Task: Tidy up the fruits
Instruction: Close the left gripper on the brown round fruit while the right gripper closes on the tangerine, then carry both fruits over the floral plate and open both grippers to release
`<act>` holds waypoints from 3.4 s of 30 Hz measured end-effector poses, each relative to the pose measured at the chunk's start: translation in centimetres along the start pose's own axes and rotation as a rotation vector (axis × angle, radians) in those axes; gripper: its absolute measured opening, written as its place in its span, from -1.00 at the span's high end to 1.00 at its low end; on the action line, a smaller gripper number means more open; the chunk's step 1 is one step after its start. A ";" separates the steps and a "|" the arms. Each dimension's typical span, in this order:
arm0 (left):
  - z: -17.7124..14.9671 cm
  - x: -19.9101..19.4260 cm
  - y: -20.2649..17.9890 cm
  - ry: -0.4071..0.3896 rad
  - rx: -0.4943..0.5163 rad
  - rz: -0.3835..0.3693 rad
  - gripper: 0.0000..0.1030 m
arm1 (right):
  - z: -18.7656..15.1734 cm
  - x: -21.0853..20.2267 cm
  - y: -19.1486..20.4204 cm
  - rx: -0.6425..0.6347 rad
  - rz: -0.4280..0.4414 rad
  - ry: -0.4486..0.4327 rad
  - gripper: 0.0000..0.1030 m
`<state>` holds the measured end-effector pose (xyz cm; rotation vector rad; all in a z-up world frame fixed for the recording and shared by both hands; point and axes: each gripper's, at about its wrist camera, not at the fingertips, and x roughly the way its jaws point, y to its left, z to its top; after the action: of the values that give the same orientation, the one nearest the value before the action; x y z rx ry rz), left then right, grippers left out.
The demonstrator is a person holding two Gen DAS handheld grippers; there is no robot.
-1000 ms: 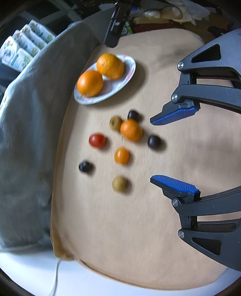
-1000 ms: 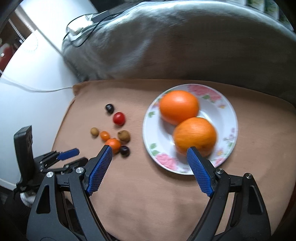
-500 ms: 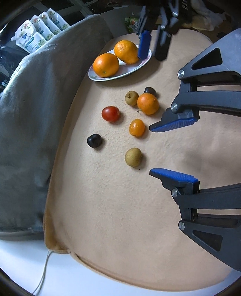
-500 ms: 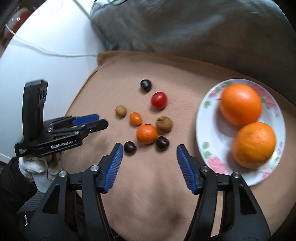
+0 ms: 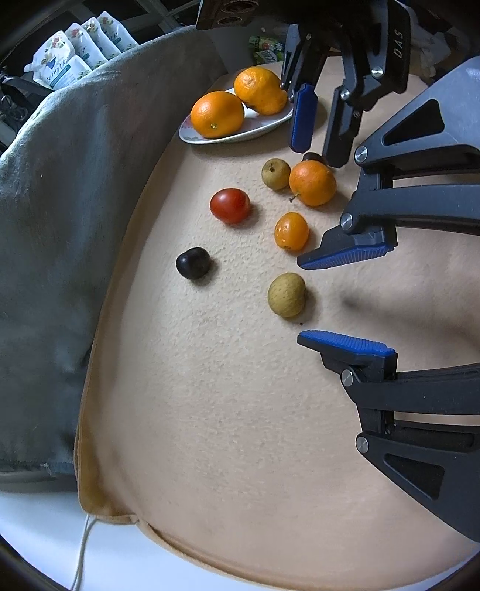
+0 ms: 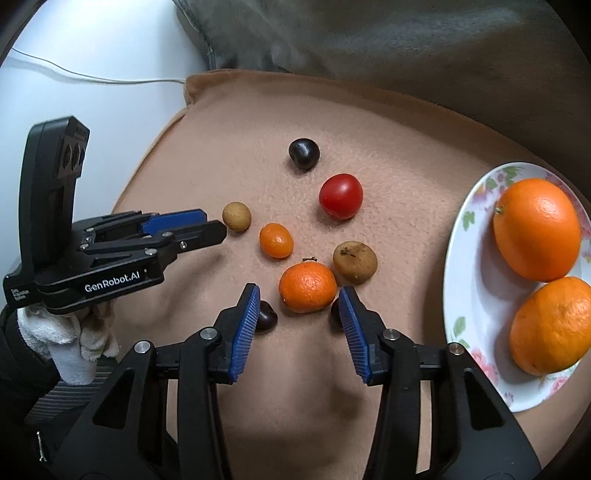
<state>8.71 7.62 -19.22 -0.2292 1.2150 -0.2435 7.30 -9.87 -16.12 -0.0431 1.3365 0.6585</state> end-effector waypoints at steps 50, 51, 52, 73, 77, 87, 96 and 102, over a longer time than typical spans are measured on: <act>0.3 -0.1 0.5 -0.031 0.006 -0.018 0.53 | 1.0 0.3 1.7 -0.135 -0.155 0.000 0.27; 0.3 -0.1 0.4 -0.033 0.006 -0.019 0.53 | 1.0 -0.1 1.5 -0.131 -0.152 -0.005 0.27; 0.4 -0.3 0.2 -0.035 0.008 -0.020 0.53 | 0.9 -0.4 1.4 -0.127 -0.149 -0.009 0.27; 2.1 -2.4 -6.0 -0.064 0.103 -0.058 0.53 | -0.7 -7.8 -3.4 -0.023 -0.155 -0.115 0.27; 2.2 -2.0 -8.1 -0.056 0.136 -0.064 0.53 | -1.2 -9.6 -5.1 0.013 -0.162 -0.138 0.27; 2.9 -1.6 -12.8 -0.045 0.222 -0.097 0.53 | -2.3 -12.5 -9.9 0.104 -0.197 -0.181 0.27; 3.0 -0.6 -15.1 -0.019 0.255 -0.116 0.53 | -2.4 -13.8 -12.5 0.168 -0.193 -0.218 0.27; 2.7 0.0 -15.9 -0.003 0.269 -0.120 0.53 | -2.4 -14.4 -13.5 0.203 -0.176 -0.242 0.27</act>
<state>10.29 -7.38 -13.55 -0.0677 1.1527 -0.5067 10.30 -27.88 -8.29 0.0799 1.1441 0.3642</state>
